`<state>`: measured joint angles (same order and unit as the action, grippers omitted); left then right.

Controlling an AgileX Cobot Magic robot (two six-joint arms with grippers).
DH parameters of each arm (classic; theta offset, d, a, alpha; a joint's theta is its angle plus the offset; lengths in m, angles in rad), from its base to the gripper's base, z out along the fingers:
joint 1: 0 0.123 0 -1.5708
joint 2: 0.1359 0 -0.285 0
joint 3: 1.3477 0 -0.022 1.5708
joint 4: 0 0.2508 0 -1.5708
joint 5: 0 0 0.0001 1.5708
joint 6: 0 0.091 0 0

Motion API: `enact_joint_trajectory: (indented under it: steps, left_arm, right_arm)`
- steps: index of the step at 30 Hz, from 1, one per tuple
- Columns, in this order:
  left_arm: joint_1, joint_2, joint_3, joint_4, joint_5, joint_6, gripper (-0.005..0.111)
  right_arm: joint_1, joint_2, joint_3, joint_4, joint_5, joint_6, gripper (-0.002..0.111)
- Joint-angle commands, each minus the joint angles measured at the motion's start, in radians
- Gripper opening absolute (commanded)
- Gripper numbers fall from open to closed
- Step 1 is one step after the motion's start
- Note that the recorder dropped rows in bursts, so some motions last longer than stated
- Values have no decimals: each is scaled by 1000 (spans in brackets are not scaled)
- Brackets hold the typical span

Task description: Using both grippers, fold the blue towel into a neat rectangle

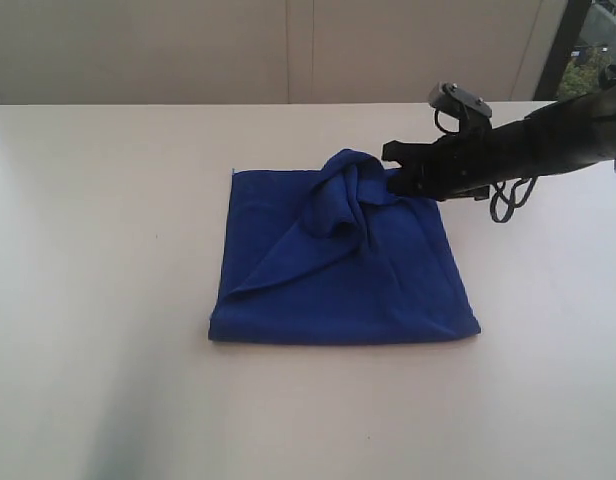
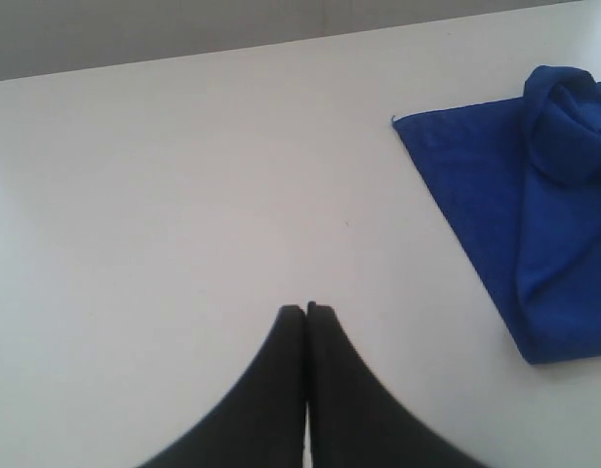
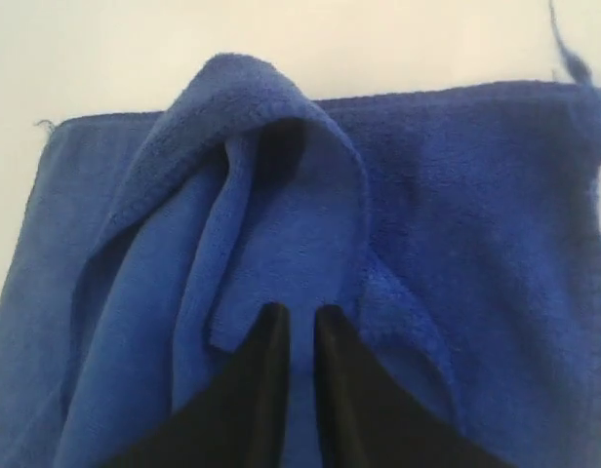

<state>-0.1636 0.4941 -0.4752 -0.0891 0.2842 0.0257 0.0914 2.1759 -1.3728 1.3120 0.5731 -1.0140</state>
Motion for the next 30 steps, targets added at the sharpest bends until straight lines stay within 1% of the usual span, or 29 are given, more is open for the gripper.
enact_joint_trajectory:
  steps: [1, 6, 16, 25, 30]
  left_arm:
    - [0, -6, 6, -11, 2, 1, 0]
    - [0, -6, 6, -11, 2, 1, 0]
    - [0, -6, 6, -11, 2, 1, 0]
    - [0, -6, 6, -11, 2, 1, 0]
    - [0, -6, 6, -11, 2, 1, 0]
  right_arm:
    - [2, 4, -3, 38, -25, -32, 22]
    - [17, 21, -3, 70, -34, -67, 23]
    - [20, 55, -11, 94, -41, -67, 23]
    - [22, 62, -13, 124, 9, -56, 24]
    - [22, 65, -13, 124, 7, -56, 22]
